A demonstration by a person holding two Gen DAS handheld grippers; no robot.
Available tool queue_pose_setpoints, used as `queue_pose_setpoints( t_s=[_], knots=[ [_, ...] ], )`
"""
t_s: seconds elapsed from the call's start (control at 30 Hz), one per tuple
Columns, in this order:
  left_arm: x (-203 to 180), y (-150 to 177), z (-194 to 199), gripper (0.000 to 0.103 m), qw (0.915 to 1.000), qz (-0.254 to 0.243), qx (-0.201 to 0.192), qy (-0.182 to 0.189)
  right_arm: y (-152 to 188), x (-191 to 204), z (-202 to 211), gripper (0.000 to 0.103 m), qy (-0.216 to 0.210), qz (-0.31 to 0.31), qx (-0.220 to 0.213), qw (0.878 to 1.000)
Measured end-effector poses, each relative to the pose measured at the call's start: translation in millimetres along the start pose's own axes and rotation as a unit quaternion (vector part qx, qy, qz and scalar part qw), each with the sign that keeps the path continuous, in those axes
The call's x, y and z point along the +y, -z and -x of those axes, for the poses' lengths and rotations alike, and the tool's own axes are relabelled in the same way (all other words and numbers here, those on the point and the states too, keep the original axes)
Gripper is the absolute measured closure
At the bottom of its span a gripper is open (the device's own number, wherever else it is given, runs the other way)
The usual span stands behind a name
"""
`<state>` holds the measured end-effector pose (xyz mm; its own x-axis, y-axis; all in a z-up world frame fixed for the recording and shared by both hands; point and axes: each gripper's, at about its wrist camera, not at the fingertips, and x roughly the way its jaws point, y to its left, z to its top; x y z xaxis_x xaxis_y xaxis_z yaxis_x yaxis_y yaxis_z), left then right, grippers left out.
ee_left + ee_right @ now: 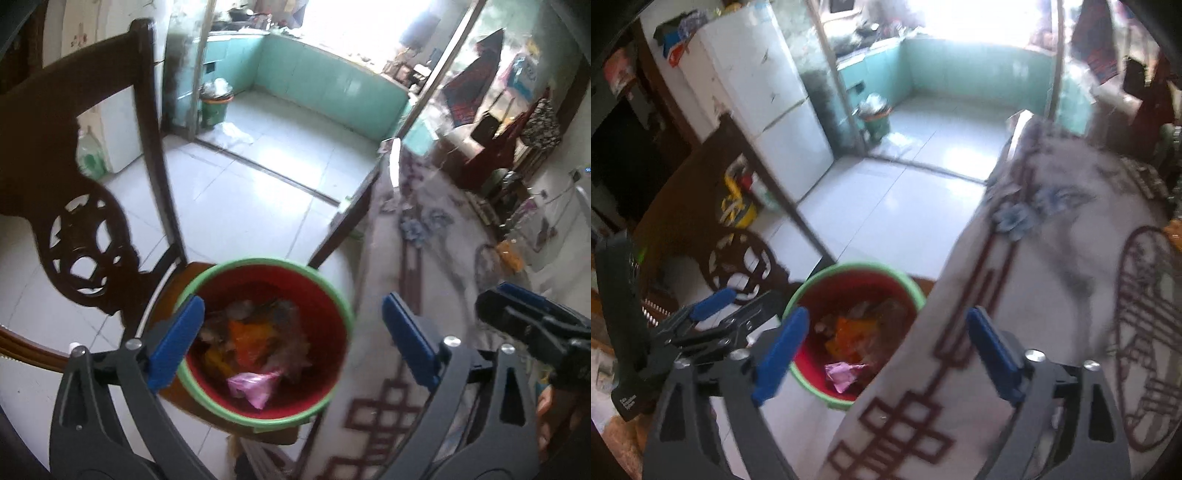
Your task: Collect trash
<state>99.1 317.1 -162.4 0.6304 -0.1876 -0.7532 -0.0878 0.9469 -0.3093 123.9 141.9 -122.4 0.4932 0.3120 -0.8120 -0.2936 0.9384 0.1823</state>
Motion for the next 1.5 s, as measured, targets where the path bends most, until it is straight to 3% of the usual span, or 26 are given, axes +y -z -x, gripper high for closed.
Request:
queue_pose_setpoints(
  t_s=[0.17, 0.27, 0.37, 0.47, 0.57, 0.67, 0.8, 1.07, 1.5],
  knots=[
    [-37.7, 1.0, 10.7, 0.005, 0.9996, -0.024, -0.013, 0.007, 3.8, -28.1, 44.5, 0.007, 0.033, -0.001, -0.052, 0.998],
    [-56.9, 5.1, 23.1, 0.005, 0.9989, -0.022, -0.037, 0.017, 12.0, -49.6, 81.0, 0.007, 0.049, 0.006, -0.113, 0.992],
    [-82.8, 11.8, 41.7, 0.005, 0.9952, -0.020, -0.093, 0.021, 26.6, -70.5, 124.2, 0.007, 0.061, 0.006, -0.201, 0.978],
    [-119.3, 25.3, 67.3, 0.005, 0.9815, -0.026, -0.190, -0.002, 40.8, -92.1, 159.8, 0.007, 0.080, 0.010, -0.265, 0.961],
    [-150.5, 33.8, 83.4, 0.005, 0.9713, -0.036, -0.235, -0.009, 49.8, -117.9, 172.3, 0.007, 0.109, 0.008, -0.256, 0.961],
    [-182.2, 41.2, 97.1, 0.005, 0.9643, -0.023, -0.262, -0.029, 60.3, -147.9, 183.6, 0.007, 0.107, -0.002, -0.253, 0.962],
    [-208.4, 47.5, 99.6, 0.005, 0.9702, -0.019, -0.240, -0.028, 65.8, -185.3, 190.4, 0.007, 0.104, -0.020, -0.210, 0.972],
    [-243.5, 73.3, 108.5, 0.005, 0.9688, -0.016, -0.238, -0.068, 84.2, -207.7, 202.7, 0.007, 0.094, -0.019, -0.198, 0.975],
    [-265.4, 82.6, 108.7, 0.005, 0.9687, -0.027, -0.233, -0.081, 91.0, -221.4, 211.3, 0.007, 0.081, -0.021, -0.196, 0.977]
  ],
)
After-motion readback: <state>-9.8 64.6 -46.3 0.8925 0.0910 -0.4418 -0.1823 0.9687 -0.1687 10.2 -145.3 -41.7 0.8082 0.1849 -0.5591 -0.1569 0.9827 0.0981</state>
